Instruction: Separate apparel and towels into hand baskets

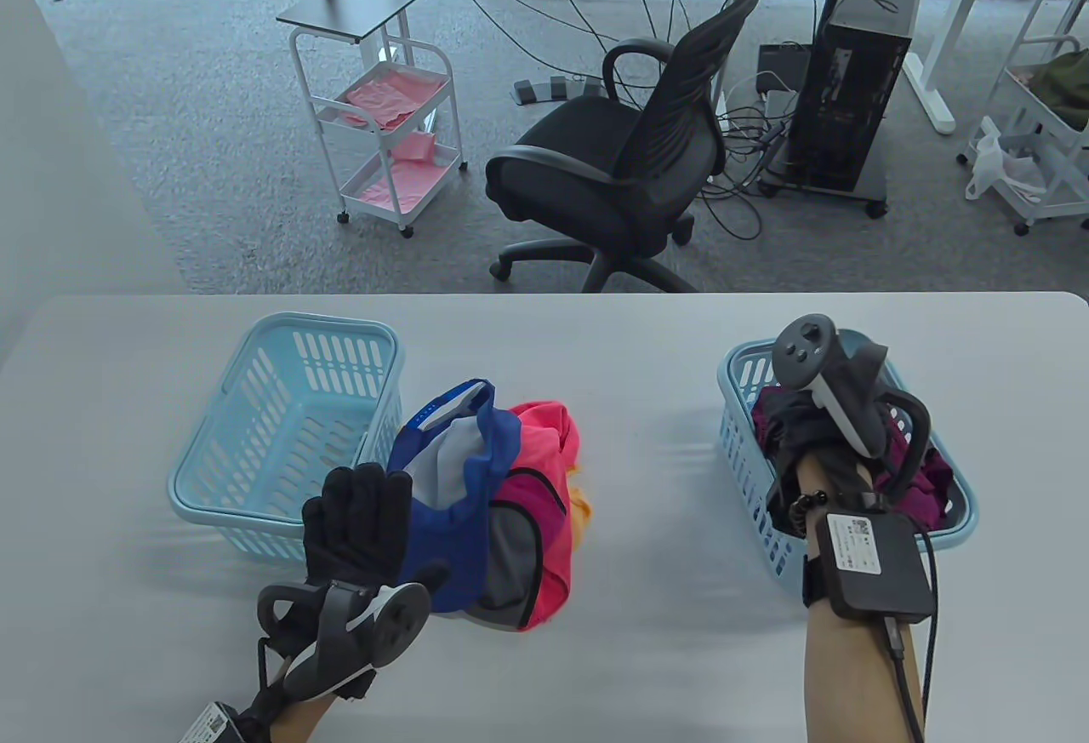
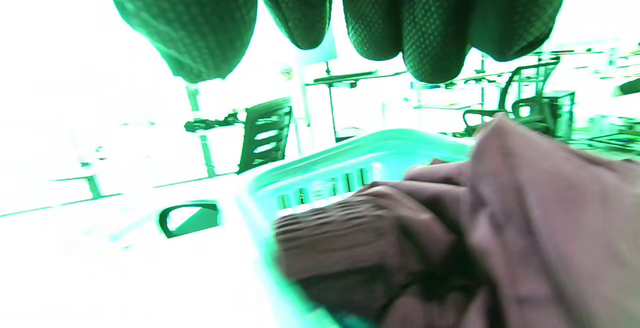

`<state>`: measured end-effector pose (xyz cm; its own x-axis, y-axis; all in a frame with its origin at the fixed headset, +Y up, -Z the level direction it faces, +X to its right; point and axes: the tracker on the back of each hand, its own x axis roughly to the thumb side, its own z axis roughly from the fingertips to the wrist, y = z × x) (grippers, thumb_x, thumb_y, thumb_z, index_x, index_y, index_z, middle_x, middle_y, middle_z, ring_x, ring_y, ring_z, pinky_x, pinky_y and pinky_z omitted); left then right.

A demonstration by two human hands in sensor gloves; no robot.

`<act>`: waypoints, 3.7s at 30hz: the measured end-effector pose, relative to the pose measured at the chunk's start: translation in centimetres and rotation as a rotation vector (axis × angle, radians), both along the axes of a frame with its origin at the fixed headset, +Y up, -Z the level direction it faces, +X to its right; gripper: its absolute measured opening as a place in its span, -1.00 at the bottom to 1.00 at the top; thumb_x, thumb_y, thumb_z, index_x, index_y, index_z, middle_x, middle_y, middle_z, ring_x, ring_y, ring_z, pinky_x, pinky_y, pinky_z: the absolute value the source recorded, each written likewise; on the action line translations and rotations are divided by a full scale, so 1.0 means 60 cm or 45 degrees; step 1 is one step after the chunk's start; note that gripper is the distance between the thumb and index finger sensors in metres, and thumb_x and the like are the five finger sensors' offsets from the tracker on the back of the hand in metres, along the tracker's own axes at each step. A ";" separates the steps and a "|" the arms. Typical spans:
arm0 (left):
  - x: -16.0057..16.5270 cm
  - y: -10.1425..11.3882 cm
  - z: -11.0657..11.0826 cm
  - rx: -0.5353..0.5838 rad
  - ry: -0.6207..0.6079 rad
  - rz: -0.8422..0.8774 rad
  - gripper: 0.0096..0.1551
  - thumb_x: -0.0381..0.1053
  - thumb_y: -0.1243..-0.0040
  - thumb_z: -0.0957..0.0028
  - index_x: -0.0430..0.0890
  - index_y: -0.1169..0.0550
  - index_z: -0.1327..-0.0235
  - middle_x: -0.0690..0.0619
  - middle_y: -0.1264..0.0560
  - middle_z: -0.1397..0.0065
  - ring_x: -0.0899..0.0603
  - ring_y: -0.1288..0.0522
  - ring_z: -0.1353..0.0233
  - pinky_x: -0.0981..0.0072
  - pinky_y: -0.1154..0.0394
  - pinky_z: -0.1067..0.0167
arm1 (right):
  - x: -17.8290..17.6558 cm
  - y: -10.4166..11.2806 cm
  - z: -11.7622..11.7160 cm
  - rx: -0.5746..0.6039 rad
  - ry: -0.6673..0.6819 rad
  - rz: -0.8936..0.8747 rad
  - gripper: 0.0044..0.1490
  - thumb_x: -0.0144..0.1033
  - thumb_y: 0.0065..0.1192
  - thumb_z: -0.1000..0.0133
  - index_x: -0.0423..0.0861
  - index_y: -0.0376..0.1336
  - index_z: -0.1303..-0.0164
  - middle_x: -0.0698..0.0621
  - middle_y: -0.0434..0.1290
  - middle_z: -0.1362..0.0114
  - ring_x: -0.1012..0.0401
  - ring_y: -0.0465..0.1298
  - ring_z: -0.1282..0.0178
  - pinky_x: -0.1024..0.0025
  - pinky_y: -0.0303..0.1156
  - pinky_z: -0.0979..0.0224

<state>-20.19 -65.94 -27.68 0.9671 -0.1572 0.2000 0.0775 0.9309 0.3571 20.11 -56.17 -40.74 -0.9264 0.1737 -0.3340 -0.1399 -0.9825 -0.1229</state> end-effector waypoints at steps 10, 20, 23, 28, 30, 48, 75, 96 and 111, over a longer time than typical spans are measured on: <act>-0.007 0.008 0.000 0.049 0.043 0.016 0.20 0.47 0.06 0.08 -0.20 0.04 -0.64 -0.37 -0.03 -0.69 -0.59 -0.14 -0.63 -0.45 -0.20 -0.47 | -0.206 -0.059 0.048 0.113 0.264 -0.169 -0.10 -0.01 0.35 0.09 -0.17 0.19 -0.41 -0.31 0.32 -0.44 -0.26 0.47 -0.32 -0.18 0.47 -0.32; -0.019 0.013 -0.004 0.041 0.070 0.063 0.20 0.47 0.06 0.08 -0.21 0.04 -0.63 -0.37 -0.03 -0.69 -0.59 -0.14 -0.63 -0.45 -0.20 -0.47 | -0.349 -0.191 0.074 0.068 0.415 -0.350 -0.04 0.08 0.33 0.12 -0.23 0.19 -0.38 -0.27 0.40 -0.35 -0.18 0.57 -0.21 -0.07 0.55 -0.23; -0.021 0.015 -0.003 0.042 0.071 0.075 0.19 0.47 0.06 0.07 -0.21 0.04 -0.63 -0.37 -0.03 -0.69 -0.58 -0.14 -0.63 -0.45 -0.20 -0.47 | -0.366 -0.224 0.079 0.115 0.394 -0.420 -0.03 0.12 0.32 0.15 -0.26 0.22 -0.33 -0.23 0.49 -0.25 -0.10 0.64 -0.07 0.04 0.62 -0.11; -0.018 0.014 -0.003 0.041 0.067 0.066 0.20 0.47 0.06 0.08 -0.21 0.04 -0.63 -0.38 -0.03 -0.69 -0.59 -0.14 -0.63 -0.45 -0.20 -0.46 | -0.378 -0.257 0.083 0.017 0.418 -0.419 -0.07 0.16 0.32 0.18 -0.26 0.30 -0.22 -0.15 0.59 -0.07 0.01 0.71 0.13 0.19 0.69 0.09; -0.018 0.014 -0.002 0.040 0.065 0.063 0.19 0.46 0.06 0.08 -0.21 0.04 -0.63 -0.38 -0.03 -0.69 -0.59 -0.14 -0.62 -0.45 -0.20 -0.46 | -0.383 -0.267 0.083 -0.022 0.433 -0.432 -0.09 0.16 0.34 0.18 -0.25 0.33 -0.18 -0.13 0.62 -0.01 0.04 0.72 0.20 0.23 0.70 0.15; -0.016 0.013 -0.002 0.023 0.076 0.062 0.20 0.46 0.06 0.07 -0.21 0.04 -0.63 -0.38 -0.03 -0.68 -0.59 -0.14 -0.63 -0.45 -0.20 -0.46 | -0.382 -0.290 0.080 -0.021 0.435 -0.534 -0.40 -0.16 0.40 0.10 -0.23 0.42 -0.05 -0.05 0.69 0.15 0.12 0.75 0.37 0.32 0.72 0.30; -0.019 0.015 0.000 0.049 0.066 0.062 0.20 0.47 0.06 0.07 -0.22 0.04 -0.64 -0.39 -0.02 -0.68 -0.60 -0.13 -0.62 -0.46 -0.20 -0.46 | -0.052 -0.055 0.119 0.549 0.000 -0.483 -0.50 -0.19 0.36 0.07 -0.11 0.45 -0.04 -0.04 0.66 0.09 0.08 0.72 0.28 0.25 0.69 0.21; -0.005 0.011 0.008 0.060 0.031 0.025 0.20 0.47 0.06 0.07 -0.21 0.04 -0.63 -0.39 -0.03 -0.68 -0.60 -0.13 -0.62 -0.46 -0.20 -0.46 | 0.156 -0.003 0.101 0.332 -0.383 0.193 -0.51 -0.26 0.37 0.09 -0.05 0.46 -0.06 -0.07 0.64 0.01 0.02 0.71 0.19 0.15 0.67 0.11; 0.003 0.007 0.009 0.038 0.022 0.006 0.20 0.46 0.06 0.07 -0.22 0.04 -0.63 -0.39 -0.02 -0.68 -0.60 -0.13 -0.62 -0.46 -0.20 -0.46 | 0.126 -0.057 0.041 0.090 -0.306 0.597 -0.50 -0.28 0.41 0.12 -0.04 0.49 -0.04 -0.07 0.67 0.05 0.03 0.73 0.23 0.18 0.69 0.15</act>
<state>-20.00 -65.54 -27.13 0.9711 -0.1580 0.1789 0.0791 0.9202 0.3833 27.70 -59.57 -38.26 -0.8087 -0.2111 -0.5491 0.3528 -0.9209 -0.1655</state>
